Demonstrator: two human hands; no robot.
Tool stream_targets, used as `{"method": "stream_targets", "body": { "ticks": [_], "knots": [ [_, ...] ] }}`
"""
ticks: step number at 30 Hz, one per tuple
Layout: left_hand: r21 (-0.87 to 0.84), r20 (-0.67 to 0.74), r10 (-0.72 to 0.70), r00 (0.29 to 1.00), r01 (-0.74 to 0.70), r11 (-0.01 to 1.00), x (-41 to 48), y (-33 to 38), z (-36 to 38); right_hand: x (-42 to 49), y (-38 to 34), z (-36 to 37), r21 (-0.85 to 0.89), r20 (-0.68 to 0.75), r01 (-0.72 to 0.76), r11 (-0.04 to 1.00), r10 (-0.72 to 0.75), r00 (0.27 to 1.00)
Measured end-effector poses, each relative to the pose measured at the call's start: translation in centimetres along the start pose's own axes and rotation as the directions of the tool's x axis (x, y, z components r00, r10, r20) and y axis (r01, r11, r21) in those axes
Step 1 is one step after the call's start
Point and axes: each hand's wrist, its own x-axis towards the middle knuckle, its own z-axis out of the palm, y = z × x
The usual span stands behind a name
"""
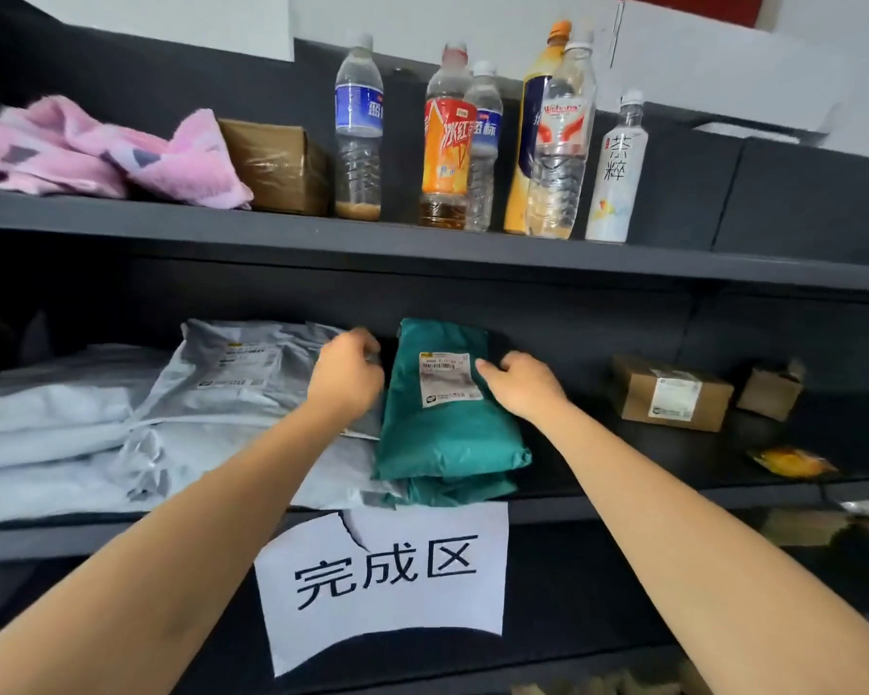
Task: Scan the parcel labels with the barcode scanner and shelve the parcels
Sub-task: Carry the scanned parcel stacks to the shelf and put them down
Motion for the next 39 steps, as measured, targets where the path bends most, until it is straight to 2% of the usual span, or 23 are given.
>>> {"method": "stream_targets", "body": {
  "ticks": [2,4,7,11,15,20,28,34,39],
  "knots": [
    [0.036,0.002,-0.02,1.0,0.02,0.999,-2.5,-0.6,-1.5,-2.8,-1.8,-0.1,-0.14,-0.082,0.135,0.981,-0.148,0.986],
    [0.108,0.008,-0.025,1.0,0.024,0.994,-5.1,-1.6,-3.1,-5.9,-4.4,0.7,-0.183,-0.117,0.263,0.947,-0.287,0.951],
    [0.216,0.022,-0.06,0.998,0.054,0.975,-9.2,-3.8,-6.8,-10.2,-9.0,3.0,-0.108,-0.105,0.455,0.884,-0.465,0.879],
    [0.411,-0.089,-0.067,0.994,0.098,0.906,-14.2,-8.7,-15.7,-15.9,-16.7,6.6,0.04,0.002,0.639,0.768,-0.64,0.769],
    [0.522,-0.231,-0.133,0.964,0.238,0.819,-19.8,-16.0,-27.4,-22.2,-25.4,11.7,0.185,0.018,0.663,0.725,-0.678,0.735],
    [0.552,-0.352,-0.259,0.9,0.423,0.719,-27.9,-26.5,-42.8,-31.0,-37.6,19.2,0.231,0.062,0.71,0.665,-0.738,0.672],
    [0.63,-0.313,-0.314,0.896,0.444,0.637,-36.0,-40.7,-62.1,-42.6,-57.8,28.6,0.26,0.183,0.741,0.619,-0.785,0.592],
    [0.648,-0.316,-0.395,0.863,0.501,0.574,-36.9,-50.2,-71.1,-45.8,-71.3,34.1,0.238,0.194,0.782,0.575,-0.818,0.542],
    [0.689,-0.34,-0.42,0.842,0.527,0.498,-34.9,-60.4,-79.6,-47.4,-83.4,42.6,0.246,0.229,0.829,0.502,-0.861,0.454]
  ]
}}
